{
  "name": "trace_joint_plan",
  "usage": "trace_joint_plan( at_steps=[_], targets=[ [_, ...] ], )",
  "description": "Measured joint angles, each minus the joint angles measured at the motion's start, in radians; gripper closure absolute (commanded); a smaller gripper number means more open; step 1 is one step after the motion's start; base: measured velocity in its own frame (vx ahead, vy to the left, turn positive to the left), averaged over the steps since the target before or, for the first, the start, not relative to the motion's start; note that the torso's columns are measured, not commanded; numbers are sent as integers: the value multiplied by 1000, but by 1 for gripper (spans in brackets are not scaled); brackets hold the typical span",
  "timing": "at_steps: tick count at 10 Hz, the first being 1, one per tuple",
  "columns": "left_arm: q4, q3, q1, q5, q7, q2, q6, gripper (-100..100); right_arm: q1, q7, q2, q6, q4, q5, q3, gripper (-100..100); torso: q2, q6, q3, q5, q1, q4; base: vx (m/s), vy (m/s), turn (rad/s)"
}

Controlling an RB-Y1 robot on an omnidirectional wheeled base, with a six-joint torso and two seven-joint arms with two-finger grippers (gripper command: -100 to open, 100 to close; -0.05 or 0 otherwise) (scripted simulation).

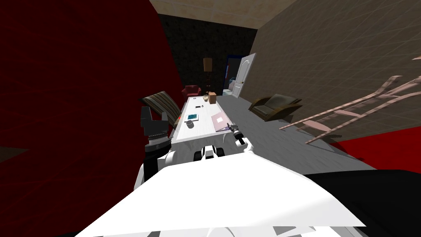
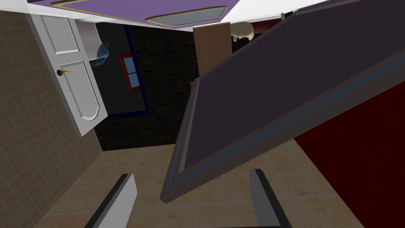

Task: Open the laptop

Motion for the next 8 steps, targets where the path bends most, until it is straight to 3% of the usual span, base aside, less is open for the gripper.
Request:
trace_joint_plan(
  at_steps=[8],
  targets=[
    [0, 0, 0, 0, 0, 0, 0, 0, -89, -99, -102, 160, -41, -5, 25, -100, 1, 4, 1, 1, -6, 3, -71, 13, 41]
  ],
)
